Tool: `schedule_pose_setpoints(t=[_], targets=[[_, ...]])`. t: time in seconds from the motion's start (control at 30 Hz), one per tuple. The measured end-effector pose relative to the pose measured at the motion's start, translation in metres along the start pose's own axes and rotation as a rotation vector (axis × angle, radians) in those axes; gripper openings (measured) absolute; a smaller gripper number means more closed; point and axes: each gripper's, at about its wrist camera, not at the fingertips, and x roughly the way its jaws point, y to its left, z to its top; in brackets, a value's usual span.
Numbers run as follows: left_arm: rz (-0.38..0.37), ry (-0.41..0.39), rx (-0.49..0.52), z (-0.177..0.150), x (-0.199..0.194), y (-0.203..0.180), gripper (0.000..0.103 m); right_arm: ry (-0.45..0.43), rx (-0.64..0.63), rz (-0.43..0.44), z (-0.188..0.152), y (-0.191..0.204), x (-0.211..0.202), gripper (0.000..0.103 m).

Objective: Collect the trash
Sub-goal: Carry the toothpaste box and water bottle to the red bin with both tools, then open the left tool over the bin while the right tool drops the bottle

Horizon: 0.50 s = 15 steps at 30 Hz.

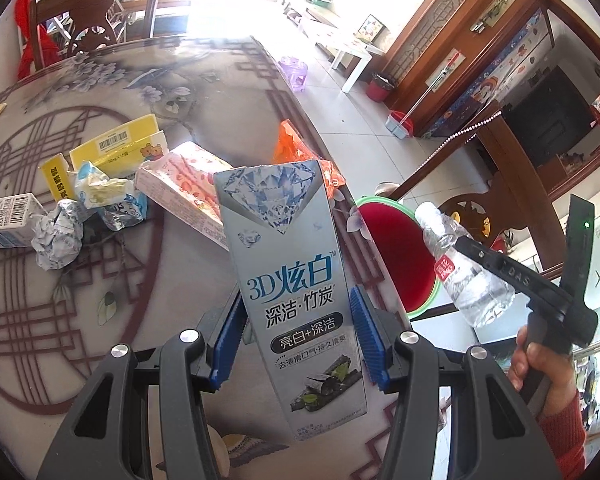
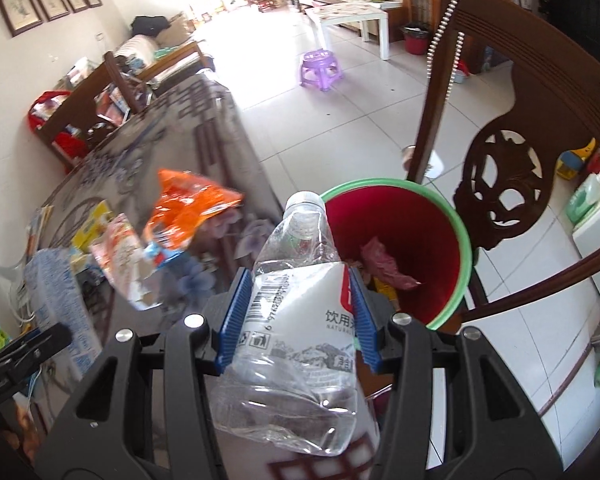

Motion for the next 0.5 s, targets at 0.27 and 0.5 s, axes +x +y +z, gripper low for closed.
schedule_pose_setpoints(t=[0.27,0.5], targets=[[-0.017,0.027,0.047,0.007,0.012,-0.013,0.049,0.005,0.015,-0.094,0.011,-0.018,0.02,0.072],[-0.076,0.024,0.165,0.024,0.03,-0.052,0.049,-0.045,0.075,-0.082,0.006,-0.03,-0.004,0.082]])
